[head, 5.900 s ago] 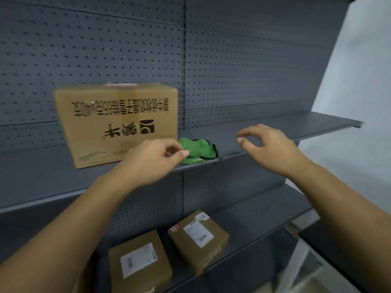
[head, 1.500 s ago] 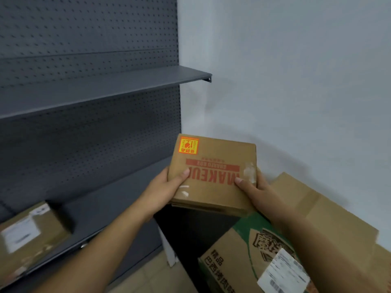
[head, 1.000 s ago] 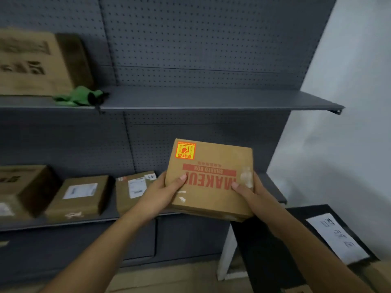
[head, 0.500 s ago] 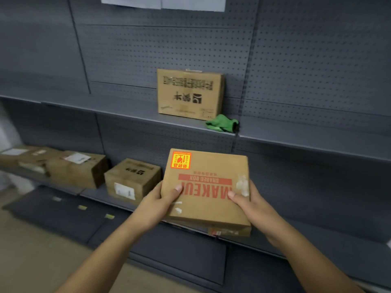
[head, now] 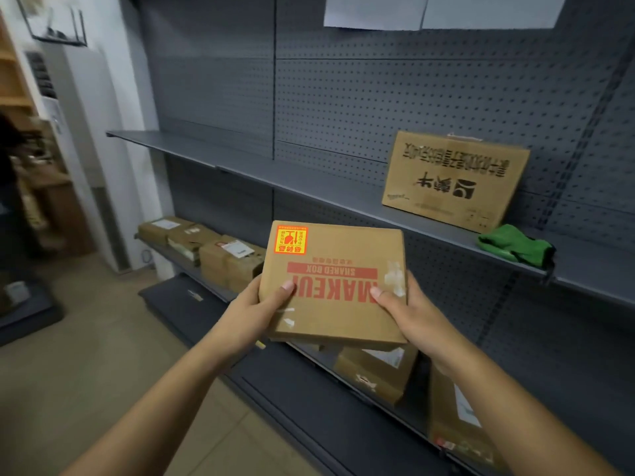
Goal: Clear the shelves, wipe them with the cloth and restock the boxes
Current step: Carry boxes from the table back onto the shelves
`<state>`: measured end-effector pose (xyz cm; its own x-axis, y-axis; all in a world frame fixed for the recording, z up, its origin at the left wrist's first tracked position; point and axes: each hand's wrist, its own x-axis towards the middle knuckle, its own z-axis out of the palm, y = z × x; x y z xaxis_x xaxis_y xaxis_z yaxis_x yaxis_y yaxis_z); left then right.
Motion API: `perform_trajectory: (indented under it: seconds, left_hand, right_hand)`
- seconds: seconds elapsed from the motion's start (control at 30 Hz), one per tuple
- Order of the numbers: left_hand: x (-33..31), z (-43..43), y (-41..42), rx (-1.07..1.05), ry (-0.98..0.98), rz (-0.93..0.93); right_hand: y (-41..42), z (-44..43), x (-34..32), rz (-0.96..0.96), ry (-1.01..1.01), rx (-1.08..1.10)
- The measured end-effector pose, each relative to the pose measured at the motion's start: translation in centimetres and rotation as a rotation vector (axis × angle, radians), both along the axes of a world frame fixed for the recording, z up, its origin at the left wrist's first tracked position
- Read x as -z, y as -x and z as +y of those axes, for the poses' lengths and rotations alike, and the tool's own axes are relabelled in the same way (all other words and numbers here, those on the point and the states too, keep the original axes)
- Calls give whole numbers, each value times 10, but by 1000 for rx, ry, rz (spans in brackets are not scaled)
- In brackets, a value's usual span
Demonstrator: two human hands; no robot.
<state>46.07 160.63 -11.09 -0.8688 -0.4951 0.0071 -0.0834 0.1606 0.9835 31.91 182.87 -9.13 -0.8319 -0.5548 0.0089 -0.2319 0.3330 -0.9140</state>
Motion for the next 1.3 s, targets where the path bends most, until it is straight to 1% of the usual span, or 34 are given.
perform_trajectory:
  seconds: [0.17, 0.43, 0.73, 0.9, 1.07, 1.3]
  left_hand:
    - [-8, -29, 16, -69, 0, 45]
    - [-24, -77, 60, -141, 17, 92]
    - [-36, -135, 107, -126, 2, 143]
    - [-46, -179, 143, -67, 41, 152]
    - [-64, -230, 186, 21, 95, 174]
    - [-90, -280, 244, 153, 87, 198]
  right_hand:
    - [33, -44, -7, 53, 1, -62]
    - [95, -108, -25, 75, 48, -155]
    - [144, -165, -38, 141, 75, -191]
    - [164, -196, -49, 160, 93, -136]
    - [182, -233, -67, 185, 102, -29]
    - [207, -264, -84, 205, 134, 133]
